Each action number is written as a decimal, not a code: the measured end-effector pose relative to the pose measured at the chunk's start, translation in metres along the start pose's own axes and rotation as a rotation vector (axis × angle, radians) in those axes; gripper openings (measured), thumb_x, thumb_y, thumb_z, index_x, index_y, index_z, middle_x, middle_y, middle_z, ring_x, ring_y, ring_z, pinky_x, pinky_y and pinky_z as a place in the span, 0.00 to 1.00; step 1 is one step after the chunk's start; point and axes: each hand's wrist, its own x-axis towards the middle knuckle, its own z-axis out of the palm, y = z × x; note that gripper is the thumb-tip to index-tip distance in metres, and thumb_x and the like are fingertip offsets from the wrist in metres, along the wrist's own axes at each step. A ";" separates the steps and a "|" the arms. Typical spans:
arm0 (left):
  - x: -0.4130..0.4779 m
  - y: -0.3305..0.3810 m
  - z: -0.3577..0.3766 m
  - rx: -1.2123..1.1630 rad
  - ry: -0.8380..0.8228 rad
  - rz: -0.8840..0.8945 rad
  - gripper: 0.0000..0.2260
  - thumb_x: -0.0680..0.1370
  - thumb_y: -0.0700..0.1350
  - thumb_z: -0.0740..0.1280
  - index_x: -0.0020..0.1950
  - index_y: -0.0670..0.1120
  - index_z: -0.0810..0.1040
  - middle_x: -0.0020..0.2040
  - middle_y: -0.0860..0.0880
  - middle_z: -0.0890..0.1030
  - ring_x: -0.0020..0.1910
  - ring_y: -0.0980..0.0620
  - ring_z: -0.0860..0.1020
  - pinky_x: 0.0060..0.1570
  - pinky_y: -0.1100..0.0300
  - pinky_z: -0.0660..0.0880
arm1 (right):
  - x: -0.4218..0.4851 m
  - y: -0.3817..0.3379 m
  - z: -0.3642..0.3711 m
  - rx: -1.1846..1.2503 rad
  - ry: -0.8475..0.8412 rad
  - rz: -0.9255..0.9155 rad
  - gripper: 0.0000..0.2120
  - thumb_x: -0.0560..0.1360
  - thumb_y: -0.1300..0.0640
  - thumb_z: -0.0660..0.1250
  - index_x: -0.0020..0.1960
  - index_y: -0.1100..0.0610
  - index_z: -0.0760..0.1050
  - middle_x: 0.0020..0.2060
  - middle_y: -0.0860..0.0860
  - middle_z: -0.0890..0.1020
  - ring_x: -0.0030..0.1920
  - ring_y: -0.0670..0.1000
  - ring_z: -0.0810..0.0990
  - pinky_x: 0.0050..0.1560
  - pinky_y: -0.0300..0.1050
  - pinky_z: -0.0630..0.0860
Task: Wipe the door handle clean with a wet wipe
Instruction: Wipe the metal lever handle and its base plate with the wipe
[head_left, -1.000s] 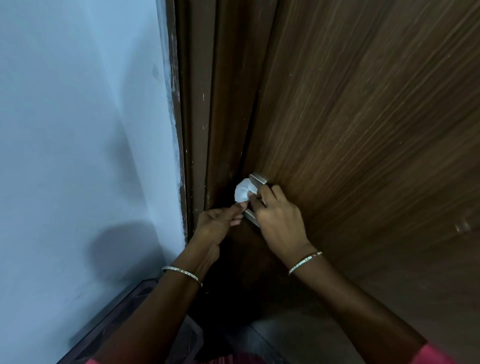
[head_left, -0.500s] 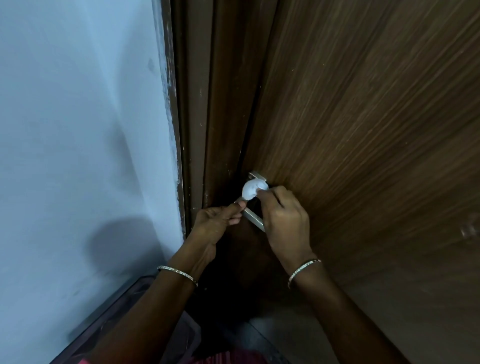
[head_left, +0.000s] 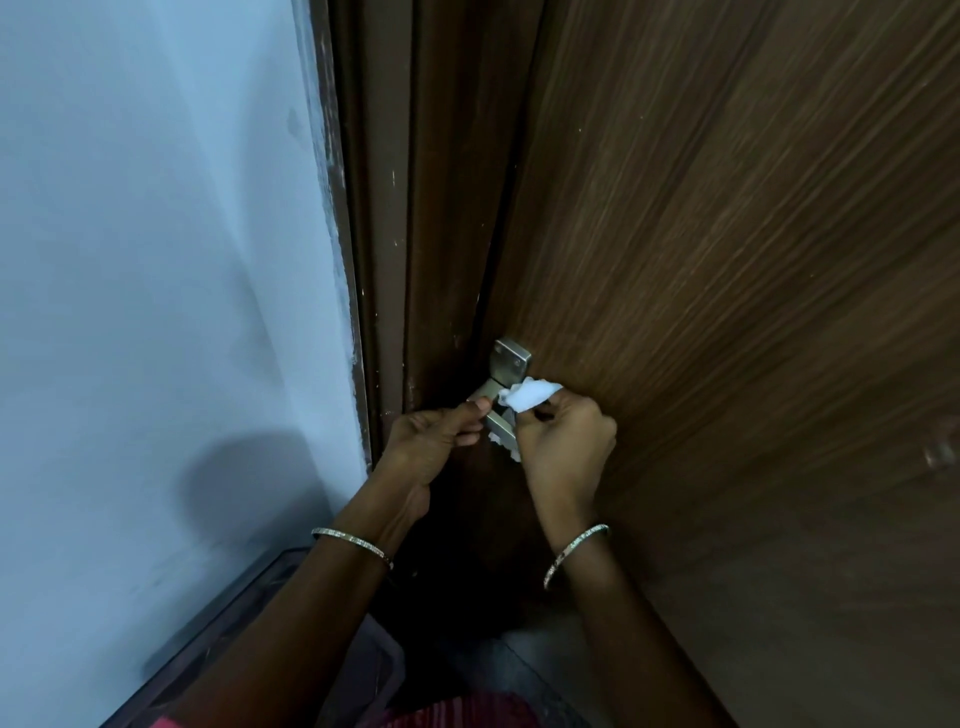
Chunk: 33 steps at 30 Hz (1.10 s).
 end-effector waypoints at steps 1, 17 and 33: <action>0.000 0.000 0.000 -0.001 0.000 0.001 0.11 0.70 0.54 0.76 0.39 0.47 0.85 0.39 0.53 0.87 0.36 0.62 0.84 0.36 0.63 0.67 | -0.002 -0.003 0.001 0.067 0.028 0.057 0.05 0.73 0.54 0.76 0.44 0.55 0.87 0.36 0.49 0.88 0.37 0.51 0.86 0.42 0.43 0.81; 0.000 0.001 0.001 -0.006 -0.006 0.020 0.09 0.72 0.51 0.75 0.42 0.45 0.85 0.41 0.49 0.87 0.35 0.62 0.84 0.28 0.67 0.75 | -0.005 0.004 0.007 0.228 0.071 0.010 0.09 0.71 0.52 0.79 0.39 0.57 0.85 0.32 0.48 0.86 0.31 0.45 0.83 0.36 0.41 0.78; -0.008 0.005 0.002 -0.056 -0.017 -0.038 0.11 0.71 0.50 0.76 0.41 0.42 0.85 0.33 0.49 0.86 0.28 0.58 0.83 0.18 0.70 0.70 | 0.010 0.016 -0.001 1.375 -0.421 1.335 0.03 0.72 0.71 0.73 0.44 0.65 0.82 0.35 0.57 0.87 0.42 0.54 0.88 0.52 0.53 0.83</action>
